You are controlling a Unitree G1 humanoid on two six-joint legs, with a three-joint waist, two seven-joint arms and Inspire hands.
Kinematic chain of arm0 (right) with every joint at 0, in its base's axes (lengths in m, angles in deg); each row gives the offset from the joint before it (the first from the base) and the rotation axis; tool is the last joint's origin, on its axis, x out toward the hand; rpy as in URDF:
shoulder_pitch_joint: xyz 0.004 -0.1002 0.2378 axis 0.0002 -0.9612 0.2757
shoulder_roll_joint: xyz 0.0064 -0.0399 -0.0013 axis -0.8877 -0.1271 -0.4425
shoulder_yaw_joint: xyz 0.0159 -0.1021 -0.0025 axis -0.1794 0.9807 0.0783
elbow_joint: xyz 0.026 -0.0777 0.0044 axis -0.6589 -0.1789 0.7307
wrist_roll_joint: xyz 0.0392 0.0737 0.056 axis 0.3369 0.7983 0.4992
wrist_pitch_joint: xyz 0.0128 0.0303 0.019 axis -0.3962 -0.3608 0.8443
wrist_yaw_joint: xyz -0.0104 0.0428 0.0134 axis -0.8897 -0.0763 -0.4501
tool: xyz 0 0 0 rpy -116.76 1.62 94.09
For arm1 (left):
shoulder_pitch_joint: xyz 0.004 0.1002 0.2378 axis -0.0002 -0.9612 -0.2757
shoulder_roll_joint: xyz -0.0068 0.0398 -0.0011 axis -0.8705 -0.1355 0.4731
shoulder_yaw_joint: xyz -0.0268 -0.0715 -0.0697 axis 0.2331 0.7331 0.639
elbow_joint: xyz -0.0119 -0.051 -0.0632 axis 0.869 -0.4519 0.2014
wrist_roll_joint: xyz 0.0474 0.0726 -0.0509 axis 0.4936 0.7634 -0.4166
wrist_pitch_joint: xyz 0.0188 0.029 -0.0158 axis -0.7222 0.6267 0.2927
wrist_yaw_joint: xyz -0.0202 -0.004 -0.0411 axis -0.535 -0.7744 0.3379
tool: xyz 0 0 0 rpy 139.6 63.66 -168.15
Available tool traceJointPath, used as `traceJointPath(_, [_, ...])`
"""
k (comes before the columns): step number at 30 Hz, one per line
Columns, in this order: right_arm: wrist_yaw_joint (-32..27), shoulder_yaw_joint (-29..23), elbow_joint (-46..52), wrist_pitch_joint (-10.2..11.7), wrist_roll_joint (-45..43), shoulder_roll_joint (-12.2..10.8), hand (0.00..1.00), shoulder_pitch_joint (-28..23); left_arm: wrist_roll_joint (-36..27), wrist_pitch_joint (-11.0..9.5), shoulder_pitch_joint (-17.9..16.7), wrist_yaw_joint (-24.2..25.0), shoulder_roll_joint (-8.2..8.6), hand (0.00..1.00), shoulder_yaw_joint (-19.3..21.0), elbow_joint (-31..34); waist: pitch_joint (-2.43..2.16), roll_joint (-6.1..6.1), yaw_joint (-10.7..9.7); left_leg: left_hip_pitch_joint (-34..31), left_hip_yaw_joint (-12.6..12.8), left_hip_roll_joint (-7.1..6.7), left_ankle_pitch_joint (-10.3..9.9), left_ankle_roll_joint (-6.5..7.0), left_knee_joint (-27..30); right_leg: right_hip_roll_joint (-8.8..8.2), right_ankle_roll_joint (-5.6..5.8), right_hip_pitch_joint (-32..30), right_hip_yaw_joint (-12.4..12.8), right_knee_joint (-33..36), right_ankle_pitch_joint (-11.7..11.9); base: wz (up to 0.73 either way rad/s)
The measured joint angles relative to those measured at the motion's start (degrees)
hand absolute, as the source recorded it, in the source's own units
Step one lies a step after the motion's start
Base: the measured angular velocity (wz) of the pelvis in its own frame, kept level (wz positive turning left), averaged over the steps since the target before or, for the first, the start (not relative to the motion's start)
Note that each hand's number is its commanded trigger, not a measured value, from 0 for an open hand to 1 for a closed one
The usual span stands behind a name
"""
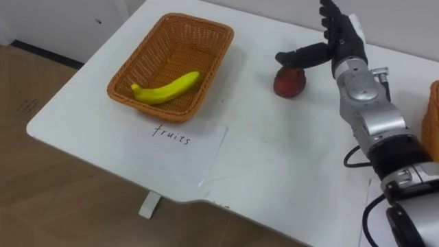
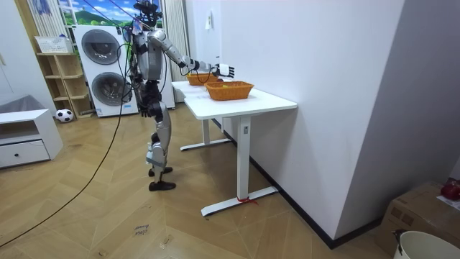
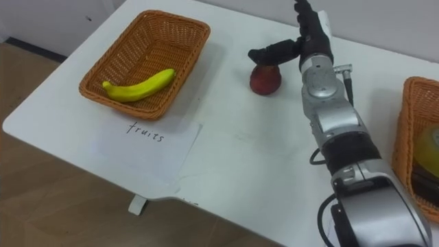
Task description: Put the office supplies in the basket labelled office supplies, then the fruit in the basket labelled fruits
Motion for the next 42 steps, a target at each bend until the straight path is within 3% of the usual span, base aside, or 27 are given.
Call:
traceJointPath(20, [1.0,1.9,0.0,0.3,-0.1,0.0,0.0,0.0,-3.8,-2.2,0.2,0.3,0.01,0.0,-1.1,-0.1,0.48,-0.32,0.1,-0.4,0.1,0.01,0.0,0.0,-0.1,0.13,-0.01,-0.5,0.2,-0.1,0.0,0.0])
traceJointPath(42, [3.7,1.9,-2.2,0.4,-0.9,0.0,0.0,-0.8,-4.3,-2.3,0.4,1.7,-0.06,0.0,-1.0,-0.3,0.59,-1.06,0.1,-1.0,0.1,0.02,0.0,0.01,0.1,-0.1,-0.01,-1.1,0.2,0.1,0.0,0.0])
